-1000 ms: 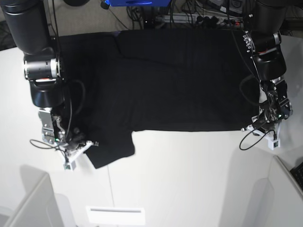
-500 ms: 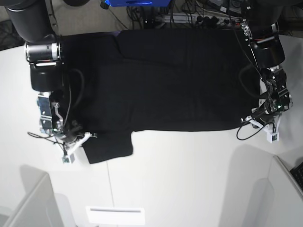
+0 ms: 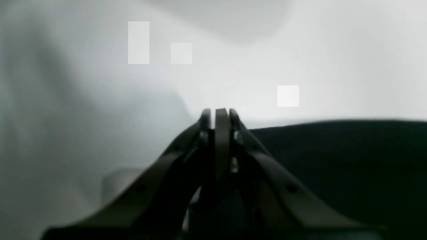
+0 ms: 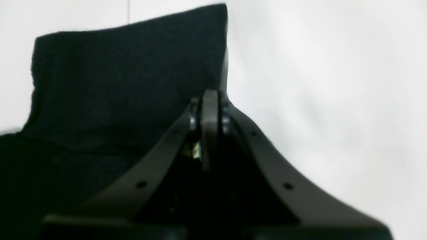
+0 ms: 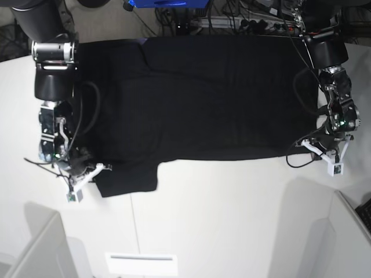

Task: Fold the T-shirt properly
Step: 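Lift the hem with both grippers and fold it over toward the collar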

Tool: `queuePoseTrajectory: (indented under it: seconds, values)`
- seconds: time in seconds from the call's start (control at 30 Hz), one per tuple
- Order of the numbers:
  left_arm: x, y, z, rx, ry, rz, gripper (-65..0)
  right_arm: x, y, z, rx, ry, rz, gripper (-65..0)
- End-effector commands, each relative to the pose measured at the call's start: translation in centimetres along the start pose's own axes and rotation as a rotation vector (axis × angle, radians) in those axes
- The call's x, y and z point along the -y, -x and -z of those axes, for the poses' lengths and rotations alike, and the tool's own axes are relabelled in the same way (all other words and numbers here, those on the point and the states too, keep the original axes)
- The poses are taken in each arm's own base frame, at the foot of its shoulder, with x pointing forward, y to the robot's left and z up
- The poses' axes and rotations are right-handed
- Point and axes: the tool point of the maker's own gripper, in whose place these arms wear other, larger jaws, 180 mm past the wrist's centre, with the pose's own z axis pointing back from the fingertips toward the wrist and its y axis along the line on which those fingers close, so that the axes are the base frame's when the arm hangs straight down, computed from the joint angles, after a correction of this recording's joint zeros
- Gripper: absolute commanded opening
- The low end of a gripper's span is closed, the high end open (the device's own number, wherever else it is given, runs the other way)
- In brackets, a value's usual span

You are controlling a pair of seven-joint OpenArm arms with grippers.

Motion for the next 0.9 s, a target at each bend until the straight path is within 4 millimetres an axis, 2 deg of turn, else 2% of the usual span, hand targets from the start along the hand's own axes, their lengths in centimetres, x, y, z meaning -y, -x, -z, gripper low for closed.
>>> queuePoseTrajectory:
  seconds: [0.0, 0.17, 0.23, 0.3, 0.4, 0.67, 0.8, 0.87]
  values:
    - [-0.3, -2.0, -0.8, 0.046, -0.003, 0.008, -65.0, 0.4, -2.4, -0.6, 0.062, 0.006, -0.003, -65.0]
    - [0.9, -3.2, -2.2, 0.064, 0.035, 0.037, -65.0, -0.1, -2.2, -1.3, 0.074, 0.002, -0.021, -65.0]
    - [1.1, -3.3, -2.5, 0.058, 0.043, 0.048, -65.0, 0.6, -2.4, -1.9, 0.086, 0.013, -0.002, -65.0]
    - [1.2, -3.0, -3.1, 0.05, 0.038, 0.066, -65.0, 1.6, -2.5, -2.7, 0.097, 0.032, 0.028, -65.0]
    - [1.4, -3.3, -4.2, 0.073, 0.032, 0.101, -65.0, 2.2, -2.5, -3.4, 0.1, 0.043, 0.04, -65.0]
    - [1.6, -2.0, -5.7, 0.069, 0.025, 0.146, -65.0, 1.7, -1.2, -4.3, 0.094, 0.043, 0.016, -65.0]
    - [2.0, -2.4, -6.4, 0.09, 0.029, 0.173, -65.0, 1.5, -0.7, -4.9, 0.078, 0.043, 0.004, -65.0]
    - [2.1, -2.6, -6.8, 0.093, 0.029, 0.186, -65.0, 2.2, -0.9, -5.6, 0.096, 0.058, 0.018, -65.0]
